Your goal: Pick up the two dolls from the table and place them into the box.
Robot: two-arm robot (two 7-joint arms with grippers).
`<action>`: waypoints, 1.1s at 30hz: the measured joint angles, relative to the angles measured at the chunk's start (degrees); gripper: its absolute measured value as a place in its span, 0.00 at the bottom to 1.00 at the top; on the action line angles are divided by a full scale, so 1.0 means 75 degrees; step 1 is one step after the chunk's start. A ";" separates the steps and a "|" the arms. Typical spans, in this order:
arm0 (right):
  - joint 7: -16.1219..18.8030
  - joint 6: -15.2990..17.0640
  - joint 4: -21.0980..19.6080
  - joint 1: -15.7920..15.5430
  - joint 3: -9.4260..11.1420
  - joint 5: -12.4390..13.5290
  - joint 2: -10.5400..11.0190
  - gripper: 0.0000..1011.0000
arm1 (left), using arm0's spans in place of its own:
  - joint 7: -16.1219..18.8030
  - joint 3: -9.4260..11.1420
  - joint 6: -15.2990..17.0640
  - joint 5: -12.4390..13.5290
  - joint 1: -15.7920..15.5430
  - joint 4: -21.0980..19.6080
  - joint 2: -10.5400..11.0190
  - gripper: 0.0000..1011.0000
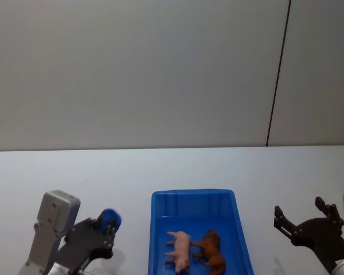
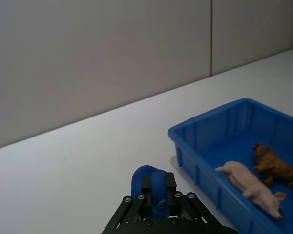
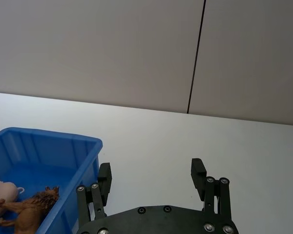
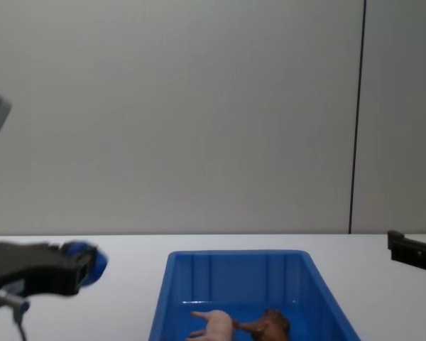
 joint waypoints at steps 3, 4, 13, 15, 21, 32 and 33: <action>0.0000 0.0000 0.0000 0.0000 0.0000 0.0000 0.0000 0.99 | -0.0202 -0.0007 -0.0043 0.0059 -0.0094 -0.0033 -0.0038 0.15; 0.0000 0.0000 0.0001 0.0000 0.0000 0.0000 0.0000 0.99 | -0.0251 -0.0009 -0.0057 0.0078 -0.0131 -0.0043 -0.0054 0.14; 0.0000 0.0000 0.0000 0.0000 0.0000 0.0000 0.0000 0.99 | -0.1254 0.0022 -0.0211 0.0261 -0.0625 0.0003 -0.0350 0.09; 0.0000 0.0000 0.0000 0.0000 0.0000 0.0000 0.0000 0.99 | -0.1381 0.0037 -0.0229 0.0279 -0.0693 0.0034 -0.0404 0.09; 0.0000 0.0000 0.0000 0.0000 0.0000 0.0000 0.0000 0.99 | -0.2058 0.0135 -0.0294 0.0373 -0.1043 0.0248 -0.0681 0.20; 0.0000 0.0000 0.0000 0.0000 0.0000 0.0000 0.0000 0.99 | -0.3226 0.0380 -0.0390 0.0512 -0.1729 0.0900 -0.1298 0.53; 0.0000 0.0000 0.0000 0.0000 0.0000 0.0000 0.0000 0.99 | -0.3361 0.0424 -0.0406 0.0527 -0.1835 0.1015 -0.1399 0.59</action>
